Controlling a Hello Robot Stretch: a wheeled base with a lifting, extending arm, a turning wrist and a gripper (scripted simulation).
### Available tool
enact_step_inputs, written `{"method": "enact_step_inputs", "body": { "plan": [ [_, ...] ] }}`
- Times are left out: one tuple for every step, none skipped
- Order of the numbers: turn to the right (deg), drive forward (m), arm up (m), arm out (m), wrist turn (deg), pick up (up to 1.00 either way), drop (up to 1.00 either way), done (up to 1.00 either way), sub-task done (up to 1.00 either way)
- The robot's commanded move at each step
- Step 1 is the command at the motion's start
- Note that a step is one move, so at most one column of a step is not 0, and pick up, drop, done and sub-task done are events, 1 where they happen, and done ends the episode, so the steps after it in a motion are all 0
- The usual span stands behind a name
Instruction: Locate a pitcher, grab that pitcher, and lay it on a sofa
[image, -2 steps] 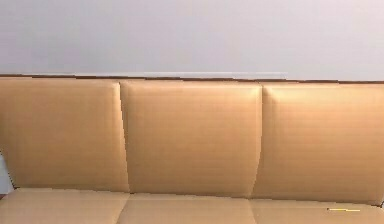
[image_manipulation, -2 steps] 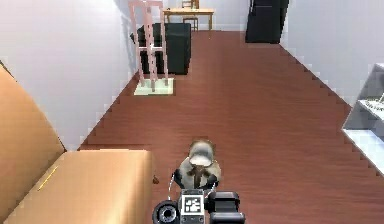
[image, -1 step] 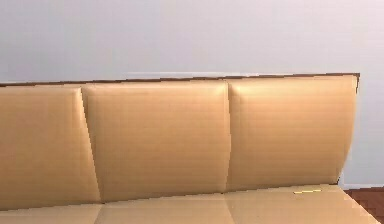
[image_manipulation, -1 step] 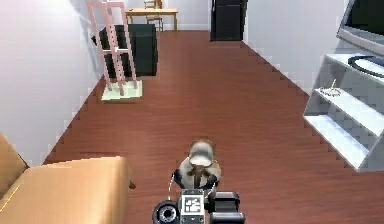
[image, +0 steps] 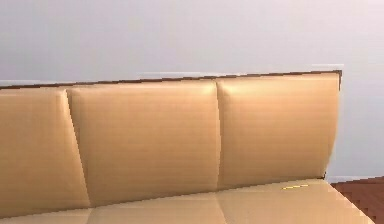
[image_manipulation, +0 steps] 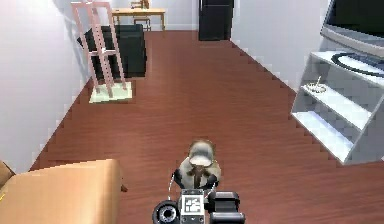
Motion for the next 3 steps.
{"method": "enact_step_inputs", "body": {
  "plan": [
    [-24.0,0.0,0.0,0.0,0.0,0.0,0.0,0.0,0.0],
    [-3.0,0.0,0.0,0.0,0.0,0.0,0.0,0.0,0.0],
    [36.0,0.0,0.0,0.0,0.0,0.0,0.0,0.0,0.0]
  ]
}}
